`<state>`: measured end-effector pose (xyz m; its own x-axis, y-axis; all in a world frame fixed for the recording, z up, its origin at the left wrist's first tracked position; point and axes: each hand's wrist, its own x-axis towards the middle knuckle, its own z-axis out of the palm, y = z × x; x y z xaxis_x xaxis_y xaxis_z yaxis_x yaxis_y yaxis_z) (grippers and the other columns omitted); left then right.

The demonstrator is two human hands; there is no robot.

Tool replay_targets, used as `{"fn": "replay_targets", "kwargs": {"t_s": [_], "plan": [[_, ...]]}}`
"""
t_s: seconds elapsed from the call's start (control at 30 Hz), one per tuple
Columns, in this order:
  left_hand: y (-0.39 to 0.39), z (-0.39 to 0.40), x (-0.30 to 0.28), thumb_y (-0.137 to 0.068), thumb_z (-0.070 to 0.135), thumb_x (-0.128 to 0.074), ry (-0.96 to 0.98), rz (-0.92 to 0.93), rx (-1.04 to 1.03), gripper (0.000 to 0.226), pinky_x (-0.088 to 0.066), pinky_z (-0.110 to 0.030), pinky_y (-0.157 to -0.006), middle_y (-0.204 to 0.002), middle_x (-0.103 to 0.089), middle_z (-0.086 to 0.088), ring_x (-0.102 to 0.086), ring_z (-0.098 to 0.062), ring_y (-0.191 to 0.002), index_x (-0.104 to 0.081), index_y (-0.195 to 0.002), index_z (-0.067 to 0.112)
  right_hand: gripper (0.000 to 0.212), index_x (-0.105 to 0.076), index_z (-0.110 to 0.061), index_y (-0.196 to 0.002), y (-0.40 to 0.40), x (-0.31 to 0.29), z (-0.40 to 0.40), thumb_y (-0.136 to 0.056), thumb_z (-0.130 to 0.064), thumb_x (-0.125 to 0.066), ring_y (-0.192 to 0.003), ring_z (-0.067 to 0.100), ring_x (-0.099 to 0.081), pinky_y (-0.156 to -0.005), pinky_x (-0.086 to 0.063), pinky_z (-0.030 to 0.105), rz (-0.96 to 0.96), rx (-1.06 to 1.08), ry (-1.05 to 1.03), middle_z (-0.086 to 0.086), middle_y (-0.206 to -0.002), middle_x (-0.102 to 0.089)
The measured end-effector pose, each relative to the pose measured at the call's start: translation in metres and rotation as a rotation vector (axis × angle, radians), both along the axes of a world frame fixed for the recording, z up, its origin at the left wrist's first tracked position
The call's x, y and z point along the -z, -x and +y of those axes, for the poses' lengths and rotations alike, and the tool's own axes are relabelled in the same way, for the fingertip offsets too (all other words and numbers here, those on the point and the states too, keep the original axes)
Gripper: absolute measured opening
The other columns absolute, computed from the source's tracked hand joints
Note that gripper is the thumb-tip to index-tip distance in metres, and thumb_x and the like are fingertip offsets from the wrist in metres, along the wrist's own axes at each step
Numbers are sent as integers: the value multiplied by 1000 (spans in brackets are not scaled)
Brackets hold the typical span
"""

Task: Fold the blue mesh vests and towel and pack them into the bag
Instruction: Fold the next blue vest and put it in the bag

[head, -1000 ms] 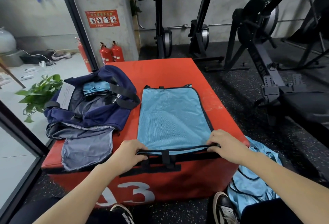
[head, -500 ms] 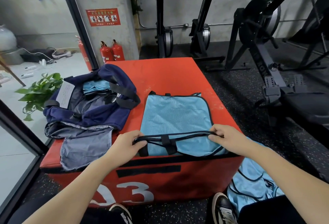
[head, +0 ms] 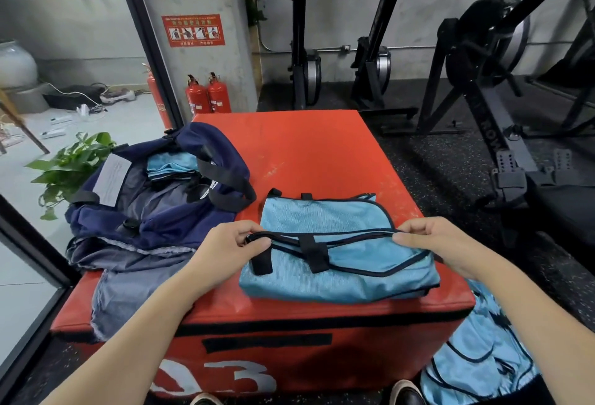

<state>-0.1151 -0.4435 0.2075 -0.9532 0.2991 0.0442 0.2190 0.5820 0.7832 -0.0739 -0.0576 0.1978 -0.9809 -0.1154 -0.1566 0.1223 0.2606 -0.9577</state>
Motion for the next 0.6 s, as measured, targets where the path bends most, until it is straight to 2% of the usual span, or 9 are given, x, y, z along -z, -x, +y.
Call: {"fn": "replay_targets", "kwargs": {"t_s": [0.1,0.17,0.23,0.3,0.37,0.43,0.47,0.53,0.6], "plan": [[36,8,5,-89,30,-70,41,24,-55,4,-52,-37,-83,-81,-75,5,-69,-19,-83,-73,-90,32,62,-76,-12,-85,30,2,2,-49,-60,-90,-82,19,-64,-79,-46,29,-13,44,32,10,-89,-73],[58,16,10,-89,29,-69,32,29,-93,6,-53,-39,-88,-85,-75,8,-69,-18,-90,-72,-93,32,58,-75,-11,-86,51,5,2,-55,-58,-88,-84,20,-61,-85,-43,33,-31,54,25,9,-89,-72],[80,25,16,-89,29,-67,26,21,-146,9,-53,-41,-88,-88,-75,3,-69,-18,-90,-70,-96,34,50,-76,-12,-89,72,9,3,-64,-54,-87,-93,21,-63,-97,-43,37,-61,79,25,8,-95,-74],[99,35,23,-91,24,-65,23,-1,-187,12,-52,-36,-86,-90,-74,-1,-68,-19,-90,-70,-99,32,34,-78,-17,-90,92,15,5,-73,-47,-82,-107,20,-65,-109,-40,40,-93,112,23,1,-104,-76],[116,44,29,-91,22,-65,29,-5,-230,13,-48,-23,-78,-90,-73,1,-66,-15,-89,-71,-101,28,25,-80,-21,-89,109,23,4,-79,-44,-79,-111,16,-64,-108,-42,35,-89,181,-39,-5,-105,-75],[129,50,36,-91,22,-66,62,14,-289,10,-40,-7,-63,-83,-69,6,-63,-8,-81,-71,-100,24,18,-79,-24,-87,123,36,3,-84,-42,-76,-101,8,-64,-90,-47,21,-1,247,-251,-9,-96,-74],[133,52,41,-91,22,-67,80,23,-316,8,-38,-7,-59,-76,-65,7,-60,-5,-76,-70,-98,22,15,-76,-27,-87,128,43,3,-85,-42,-75,-96,5,-64,-80,-46,17,50,258,-420,-13,-91,-72],[138,53,53,-90,21,-69,132,40,-361,6,-40,-11,-59,-69,-59,5,-57,-9,-72,-67,-95,18,14,-71,-30,-93,134,56,2,-86,-43,-74,-93,7,-65,-76,-47,20,115,246,-661,-15,-90,-69],[140,50,66,-88,24,-71,250,105,-382,13,-47,-28,-73,-80,-58,-1,-57,-22,-82,-62,-92,15,22,-67,-29,-104,136,64,3,-87,-42,-72,-97,12,-61,-85,-49,30,206,250,-797,-10,-99,-66]]}}
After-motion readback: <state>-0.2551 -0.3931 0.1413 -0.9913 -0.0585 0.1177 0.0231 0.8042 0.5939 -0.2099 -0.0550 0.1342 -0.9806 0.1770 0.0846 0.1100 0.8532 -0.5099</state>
